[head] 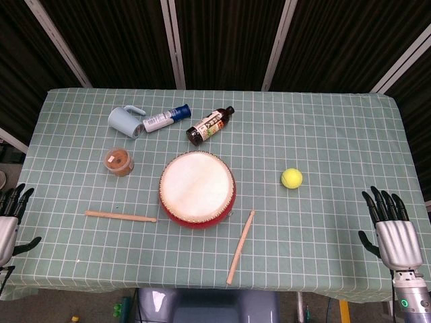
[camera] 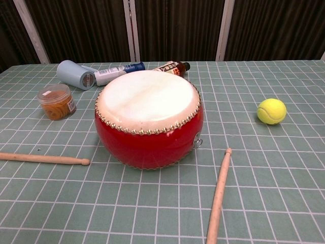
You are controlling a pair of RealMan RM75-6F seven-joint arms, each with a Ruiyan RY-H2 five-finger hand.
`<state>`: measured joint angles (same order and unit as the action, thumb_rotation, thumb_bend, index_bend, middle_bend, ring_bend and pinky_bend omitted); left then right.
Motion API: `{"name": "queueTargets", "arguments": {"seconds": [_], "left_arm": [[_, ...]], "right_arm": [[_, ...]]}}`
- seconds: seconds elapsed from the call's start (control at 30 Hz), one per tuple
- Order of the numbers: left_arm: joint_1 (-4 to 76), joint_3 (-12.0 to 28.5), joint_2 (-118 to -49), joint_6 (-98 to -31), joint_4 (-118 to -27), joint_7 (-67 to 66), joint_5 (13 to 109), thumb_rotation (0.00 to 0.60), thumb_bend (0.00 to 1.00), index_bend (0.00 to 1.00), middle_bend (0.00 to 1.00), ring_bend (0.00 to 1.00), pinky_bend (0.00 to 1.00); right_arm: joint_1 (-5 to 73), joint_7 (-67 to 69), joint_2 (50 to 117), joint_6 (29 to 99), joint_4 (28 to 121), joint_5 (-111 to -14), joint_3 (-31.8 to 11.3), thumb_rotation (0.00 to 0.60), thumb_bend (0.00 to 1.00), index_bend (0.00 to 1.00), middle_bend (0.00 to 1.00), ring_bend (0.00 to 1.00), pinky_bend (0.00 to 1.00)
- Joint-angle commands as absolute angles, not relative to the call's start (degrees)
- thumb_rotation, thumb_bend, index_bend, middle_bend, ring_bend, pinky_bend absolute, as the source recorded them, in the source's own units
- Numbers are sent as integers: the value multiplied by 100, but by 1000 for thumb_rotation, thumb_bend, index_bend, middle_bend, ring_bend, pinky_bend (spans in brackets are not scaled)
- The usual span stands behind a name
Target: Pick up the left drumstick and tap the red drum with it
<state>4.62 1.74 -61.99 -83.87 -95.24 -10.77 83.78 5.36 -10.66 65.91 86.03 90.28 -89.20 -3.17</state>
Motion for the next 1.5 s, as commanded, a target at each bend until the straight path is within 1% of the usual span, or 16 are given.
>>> {"name": "queueTargets", "arguments": {"seconds": [0.03, 0.83, 0.87, 0.9, 0.93, 0.97, 1.0, 1.03, 1.07, 1.1, 1.13, 1.2, 1.23, 1.37, 1.5], "left_arm": [[475, 178, -6195, -8354, -9529, -1072, 8353, 600, 0, 0, 0, 0, 33], [453, 126, -6171, -8387, -9644, -1144, 8420, 600, 0, 0, 0, 0, 34], [455, 122, -6165, -8377, -9661, -1143, 8417, 600, 0, 0, 1, 0, 37], [460, 118, -6160, -8365, -9675, -1144, 8419, 600, 0, 0, 23, 11, 59], [467, 110, -6151, -8345, -9689, -1152, 8424, 600, 1, 0, 60, 39, 95], [481, 102, -6141, -8316, -9704, -1172, 8432, 600, 6, 4, 165, 134, 196], [505, 104, -6134, -8291, -9720, -1212, 8449, 600, 18, 26, 325, 290, 346], [528, 114, -6138, -8281, -9727, -1246, 8467, 600, 39, 63, 504, 470, 505], [563, 124, -6146, -8265, -9731, -1289, 8504, 600, 55, 98, 617, 580, 596], [618, 127, -6154, -8198, -9751, -1325, 8534, 600, 79, 161, 752, 709, 696], [655, 124, -6153, -8120, -9791, -1338, 8519, 600, 104, 224, 849, 798, 757], [757, 129, -6128, -7883, -9940, -1379, 8412, 600, 143, 301, 946, 891, 820], [843, 164, -6114, -7729, -10031, -1460, 8314, 600, 161, 323, 978, 923, 844], [1131, 304, -6224, -7316, -10129, -1871, 8001, 600, 178, 358, 1000, 976, 888], [1413, 375, -6414, -6842, -10177, -2334, 7575, 600, 198, 383, 1000, 991, 902]], "right_arm": [[532, -1052, 6586, 8605, 9038, -8904, -322, 600, 349, 0, 0, 0, 80], [489, -990, 6580, 8709, 8987, -8977, -299, 600, 348, 0, 0, 0, 80], [486, -985, 6583, 8710, 8983, -8981, -295, 600, 348, 0, 0, 0, 80], [485, -982, 6584, 8707, 8983, -8979, -292, 600, 348, 0, 0, 0, 81], [486, -978, 6587, 8701, 8981, -8975, -292, 600, 348, 0, 0, 0, 82], [486, -975, 6591, 8700, 8980, -8972, -293, 600, 348, 0, 0, 0, 81], [495, -979, 6586, 8702, 8991, -8973, -306, 600, 348, 0, 0, 0, 81], [497, -978, 6582, 8701, 8998, -8973, -309, 600, 349, 0, 0, 0, 80], [499, -975, 6579, 8698, 9003, -8974, -309, 600, 348, 0, 0, 0, 80], [502, -974, 6578, 8692, 9007, -8974, -308, 600, 348, 0, 0, 0, 80], [503, -975, 6578, 8688, 9011, -8972, -308, 600, 348, 0, 0, 0, 80], [506, -977, 6577, 8682, 9020, -8972, -307, 600, 348, 0, 0, 0, 81], [507, -975, 6578, 8681, 9019, -8975, -306, 600, 348, 0, 0, 0, 80], [502, -949, 6588, 8679, 9008, -8983, -294, 600, 348, 0, 0, 0, 80], [504, -905, 6575, 8659, 9017, -8965, -295, 600, 348, 0, 0, 0, 80]]}}
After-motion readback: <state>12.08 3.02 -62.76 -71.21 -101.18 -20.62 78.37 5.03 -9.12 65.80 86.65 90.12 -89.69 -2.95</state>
